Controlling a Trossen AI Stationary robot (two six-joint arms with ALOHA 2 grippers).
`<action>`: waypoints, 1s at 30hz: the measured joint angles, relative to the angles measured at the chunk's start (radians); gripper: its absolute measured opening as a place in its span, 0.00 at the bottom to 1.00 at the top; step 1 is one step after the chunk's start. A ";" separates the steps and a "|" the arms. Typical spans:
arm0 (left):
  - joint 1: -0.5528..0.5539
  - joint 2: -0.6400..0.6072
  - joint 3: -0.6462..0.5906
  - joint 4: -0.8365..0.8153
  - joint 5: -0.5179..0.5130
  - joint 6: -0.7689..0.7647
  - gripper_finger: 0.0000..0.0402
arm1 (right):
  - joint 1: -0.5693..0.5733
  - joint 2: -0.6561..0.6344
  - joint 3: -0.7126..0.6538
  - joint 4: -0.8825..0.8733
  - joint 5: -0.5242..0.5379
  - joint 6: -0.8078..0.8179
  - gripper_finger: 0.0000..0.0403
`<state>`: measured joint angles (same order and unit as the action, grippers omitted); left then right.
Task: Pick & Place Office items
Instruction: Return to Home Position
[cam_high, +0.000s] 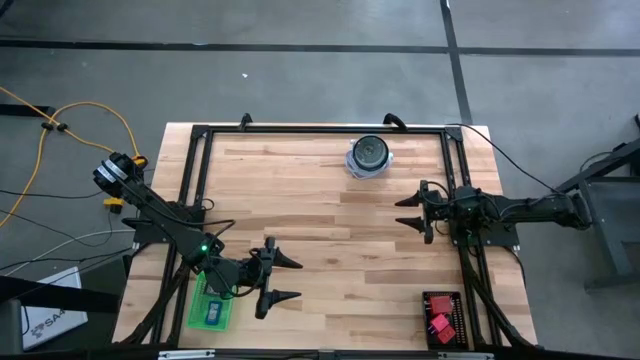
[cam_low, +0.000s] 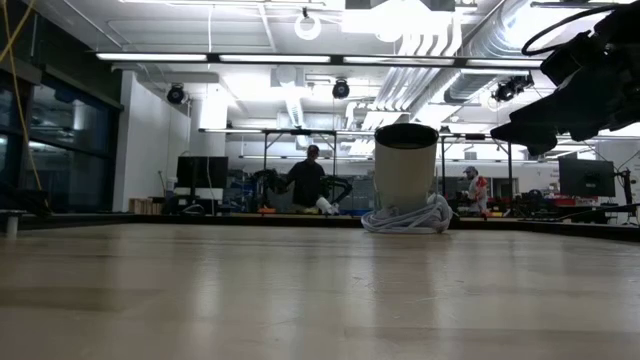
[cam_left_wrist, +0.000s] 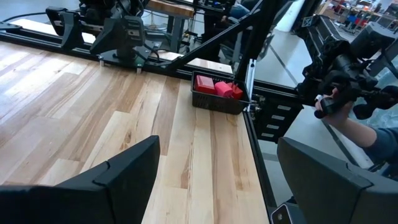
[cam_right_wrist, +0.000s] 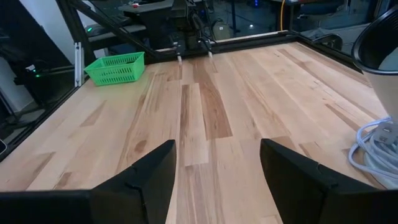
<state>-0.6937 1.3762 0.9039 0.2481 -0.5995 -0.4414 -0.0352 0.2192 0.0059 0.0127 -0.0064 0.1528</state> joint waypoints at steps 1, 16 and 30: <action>0.000 0.000 0.000 0.000 0.000 0.000 0.79 | 0.000 0.000 0.000 0.001 0.000 0.000 0.54; 0.000 0.000 0.000 0.000 0.000 0.000 0.79 | 0.000 0.000 0.000 0.015 0.004 0.000 0.54; 0.000 0.000 0.000 0.000 -0.002 0.128 0.79 | 0.000 0.000 0.000 0.018 0.004 0.000 0.54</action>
<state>-0.6938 1.3759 0.9039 0.2485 -0.6018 -0.3134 -0.0349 0.2192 0.0055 0.0312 -0.0022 0.1527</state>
